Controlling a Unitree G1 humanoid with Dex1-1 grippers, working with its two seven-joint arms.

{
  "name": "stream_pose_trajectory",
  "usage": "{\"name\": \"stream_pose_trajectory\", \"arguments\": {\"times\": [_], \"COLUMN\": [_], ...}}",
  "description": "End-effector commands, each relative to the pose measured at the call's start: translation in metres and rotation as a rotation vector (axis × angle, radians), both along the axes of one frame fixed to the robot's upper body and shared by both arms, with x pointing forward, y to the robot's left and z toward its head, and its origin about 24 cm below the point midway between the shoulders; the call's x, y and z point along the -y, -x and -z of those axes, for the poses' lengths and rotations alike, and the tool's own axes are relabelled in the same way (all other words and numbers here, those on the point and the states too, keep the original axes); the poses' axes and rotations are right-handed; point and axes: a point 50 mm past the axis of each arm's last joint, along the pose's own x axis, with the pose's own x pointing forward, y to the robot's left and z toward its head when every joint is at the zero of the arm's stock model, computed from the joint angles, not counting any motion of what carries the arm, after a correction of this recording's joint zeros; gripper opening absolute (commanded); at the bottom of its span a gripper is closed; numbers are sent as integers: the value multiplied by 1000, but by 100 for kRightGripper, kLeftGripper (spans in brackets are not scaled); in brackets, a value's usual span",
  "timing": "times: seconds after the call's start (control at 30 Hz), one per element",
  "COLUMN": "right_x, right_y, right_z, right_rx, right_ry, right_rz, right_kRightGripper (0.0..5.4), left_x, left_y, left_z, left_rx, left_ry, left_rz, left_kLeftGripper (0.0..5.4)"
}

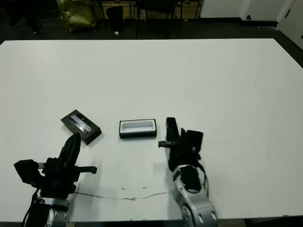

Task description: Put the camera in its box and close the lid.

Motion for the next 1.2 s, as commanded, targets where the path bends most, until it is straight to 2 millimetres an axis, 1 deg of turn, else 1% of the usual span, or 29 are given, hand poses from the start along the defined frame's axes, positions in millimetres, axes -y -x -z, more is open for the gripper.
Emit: {"name": "stream_pose_trajectory", "arguments": {"times": [0.03, 0.33, 0.47, 0.57, 0.73, 0.87, 1.0, 1.2], "right_x": [8, 23, 31, 38, 46, 46, 44, 41], "right_y": [5, 9, 2, -9, -39, -60, -75, -95], "right_z": [-9, -38, -51, -63, -78, -79, -77, -77], "right_rx": [41, 178, 216, 220, 203, 159, 104, 80], "right_ry": [28, 1, -16, 18, 78, 113, 134, 202], "right_rz": [-3, -55, -172, -280, -478, -622, -756, -979], "right_kRightGripper": [58, 58, 58, 58, 58, 58, 58, 58], "left_x": [-3, -1, 0, 1, 1, 0, -1, -1], "left_y": [7, 7, 8, 7, 7, 8, 8, 8], "left_z": [12, 13, 14, 14, 15, 14, 14, 15], "left_rx": [-62, -57, -66, -60, -61, -70, -63, -69], "left_ry": [-16, -22, -3, -6, -7, -24, -20, -5], "left_rz": [-4, -10, -10, -11, -11, -26, -14, -23], "left_kLeftGripper": [0, 0, 0, 0, 0, 0, 0, 0]}}
